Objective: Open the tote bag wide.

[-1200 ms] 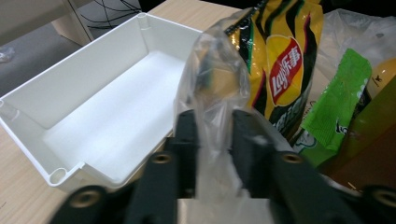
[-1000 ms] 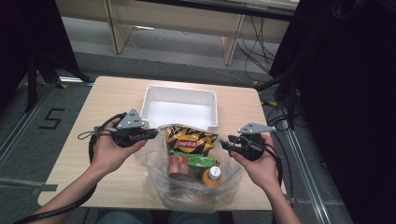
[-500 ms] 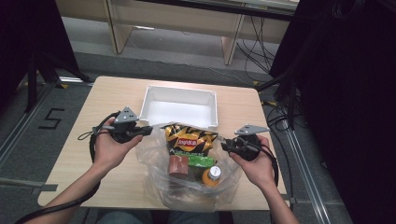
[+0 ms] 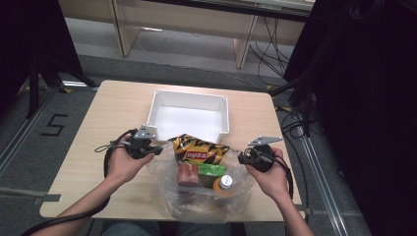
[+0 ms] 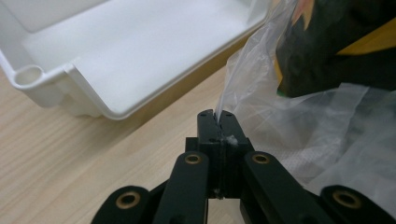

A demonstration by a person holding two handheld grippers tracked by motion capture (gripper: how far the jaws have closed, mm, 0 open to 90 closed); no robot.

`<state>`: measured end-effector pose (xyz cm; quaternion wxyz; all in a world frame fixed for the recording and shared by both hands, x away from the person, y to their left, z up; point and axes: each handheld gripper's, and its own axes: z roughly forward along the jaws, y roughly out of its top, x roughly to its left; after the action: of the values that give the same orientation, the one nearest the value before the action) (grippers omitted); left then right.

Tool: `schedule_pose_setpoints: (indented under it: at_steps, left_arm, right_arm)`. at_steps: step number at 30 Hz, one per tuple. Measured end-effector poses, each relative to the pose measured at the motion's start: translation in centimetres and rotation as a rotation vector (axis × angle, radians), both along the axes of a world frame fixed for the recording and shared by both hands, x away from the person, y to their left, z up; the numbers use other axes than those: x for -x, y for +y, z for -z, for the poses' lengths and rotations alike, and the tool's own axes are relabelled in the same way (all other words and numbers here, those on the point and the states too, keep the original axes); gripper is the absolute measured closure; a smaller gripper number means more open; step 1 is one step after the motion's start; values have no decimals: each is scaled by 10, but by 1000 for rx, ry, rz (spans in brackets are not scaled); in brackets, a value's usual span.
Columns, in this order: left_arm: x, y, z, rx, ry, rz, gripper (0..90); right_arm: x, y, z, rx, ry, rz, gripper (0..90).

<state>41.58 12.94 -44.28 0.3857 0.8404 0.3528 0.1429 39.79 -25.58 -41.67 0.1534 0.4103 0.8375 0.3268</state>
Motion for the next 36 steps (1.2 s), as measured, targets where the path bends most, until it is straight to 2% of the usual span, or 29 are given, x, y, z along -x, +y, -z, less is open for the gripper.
schedule_pose_setpoints:
  at_steps: [1, 2, 3, 4, 5, 6, 7, 10, 11, 12, 13, 14, 15, 16, 17, 18, 19, 20, 22, 23, 24, 25, 26, 27, 31, 32, 33, 34, 36]
  left_arm:
    - [-1, -1, 3, -4, 4, 8, 894]
    - [-1, -2, 6, -7, 16, 2, 894]
    - [-2, -3, 10, -19, 14, 13, 894]
    - [-1, -4, 12, -24, 19, 9, 894]
    - [-2, -5, 14, -31, 21, 13, 892]
    - [-2, -6, 17, -35, 30, 9, 891]
    - [-2, -6, 17, -35, 30, 9, 888]
    - [-1, -7, 19, -33, 43, 10, 843]
    - [1, -4, 13, -25, 19, 11, 818]
    - [3, -2, 9, -8, 21, -1, 796]
    - [5, 1, 3, 2, 0, -3, 755]
    - [9, 4, -3, 10, -18, -8, 709]
    - [12, 7, -9, 2, -52, -5, 670]
    - [15, 9, -13, 13, -66, -10, 627]
    - [19, 12, -18, 31, -82, -14, 609]
    - [23, 14, -23, 39, -101, -15, 595]
    - [28, 16, -28, 51, -115, -17, 583]
    - [34, 19, -34, 61, -126, -12, 578]
    - [42, 20, -41, 80, -157, -1, 585]
    - [48, 20, -45, 92, -166, -4, 595]
    - [53, 20, -49, 92, -181, 13, 618]
    - [61, 16, -52, 111, -185, 28, 644]
    - [65, 14, -54, 105, -187, 45, 673]
    - [71, 10, -55, 92, -188, 88, 691]
    - [85, -14, -43, 98, -130, 204, 725]
    - [85, -16, -40, 77, -119, 228, 734]
    - [86, -19, -37, 68, -115, 245, 739]
    - [86, -23, -30, 66, -101, 253, 744]
    - [85, -25, -22, 36, -72, 272, 757]
  right_arm:
    - [-1, -1, 2, 3, -4, -4, 893]
    - [0, -1, 4, -22, 10, 20, 893]
    - [-2, -4, 6, -1, 6, -1, 893]
    - [-1, -4, 7, -1, 36, 23, 893]
    - [-1, -5, 8, -3, 39, 21, 893]
    - [-2, -6, 12, 3, 14, 17, 893]
    - [-1, -8, 11, 16, 69, 38, 891]
    - [-1, -9, 13, 3, 63, 29, 885]
    - [3, -8, 10, -9, 45, 44, 859]
    - [5, -9, 5, -24, 31, 40, 843]
    - [7, -9, 0, -30, 3, 33, 825]
    - [12, -9, -7, -51, 7, 48, 810]
    - [15, -11, -13, -40, -33, 24, 799]
    - [21, -10, -22, -57, -2, 43, 790]
    - [25, -11, -26, -52, -18, 39, 787]
    - [27, -12, -30, -59, -63, 19, 786]
    - [32, -11, -34, -83, -72, 24, 786]
    - [36, -11, -37, -79, -93, 8, 787]
    - [45, -9, -42, -79, -96, -3, 808]
    - [50, -6, -42, -88, -82, 0, 819]
    - [52, -6, -42, -74, -90, -30, 834]
    - [57, -4, -43, -87, -61, -23, 850]
    - [61, -2, -42, -93, -48, -23, 860]
    - [62, -3, -41, -80, -51, -45, 865]
    - [70, 0, -32, -66, -6, -48, 876]
    - [71, 0, -29, -56, 13, -53, 876]
    - [71, -1, -27, -46, 19, -61, 876]
    - [71, 0, -21, -64, -2, -51, 877]
    - [71, 0, -16, -52, 81, -45, 880]
